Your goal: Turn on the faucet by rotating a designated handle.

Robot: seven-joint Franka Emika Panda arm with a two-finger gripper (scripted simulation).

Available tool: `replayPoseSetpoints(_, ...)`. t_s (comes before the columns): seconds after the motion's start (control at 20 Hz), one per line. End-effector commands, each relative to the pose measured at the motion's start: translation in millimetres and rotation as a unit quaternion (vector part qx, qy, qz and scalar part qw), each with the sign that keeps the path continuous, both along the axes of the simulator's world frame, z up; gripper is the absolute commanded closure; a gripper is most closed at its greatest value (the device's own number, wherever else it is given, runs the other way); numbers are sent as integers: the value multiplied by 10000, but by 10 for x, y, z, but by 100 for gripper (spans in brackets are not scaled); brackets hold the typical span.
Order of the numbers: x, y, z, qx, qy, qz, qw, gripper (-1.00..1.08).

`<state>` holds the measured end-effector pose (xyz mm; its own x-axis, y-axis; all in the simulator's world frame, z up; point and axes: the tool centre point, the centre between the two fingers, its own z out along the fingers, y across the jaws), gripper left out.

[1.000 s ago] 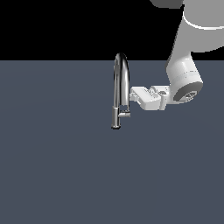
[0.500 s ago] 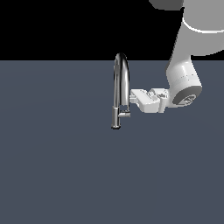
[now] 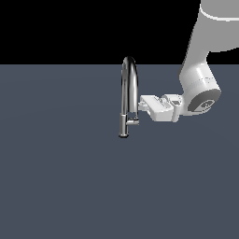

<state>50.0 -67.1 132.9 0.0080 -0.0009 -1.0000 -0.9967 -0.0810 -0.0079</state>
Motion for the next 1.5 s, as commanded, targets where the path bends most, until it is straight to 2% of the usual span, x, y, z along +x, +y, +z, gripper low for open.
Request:
replayPoseSetpoints(0.0, -66, -4, 19, 6, 4, 9, 10000, 108)
replayPoseSetpoints(0.35, -235, -17, 62, 7, 2, 7, 10000, 108)
replayPoseSetpoints(0.45, -187, 44, 38, 13, -7, 23, 10000, 108)
replayPoseSetpoints(1.2, -703, -53, -188, 9, 1, 9, 10000, 108)
replayPoseSetpoints(1.25, -703, -53, -188, 9, 1, 9, 10000, 108)
replayPoseSetpoints(1.3, -595, 43, -68, 35, -114, 76, 9999, 108)
replayPoseSetpoints(1.45, -670, 8, -274, 26, -76, 54, 10000, 108)
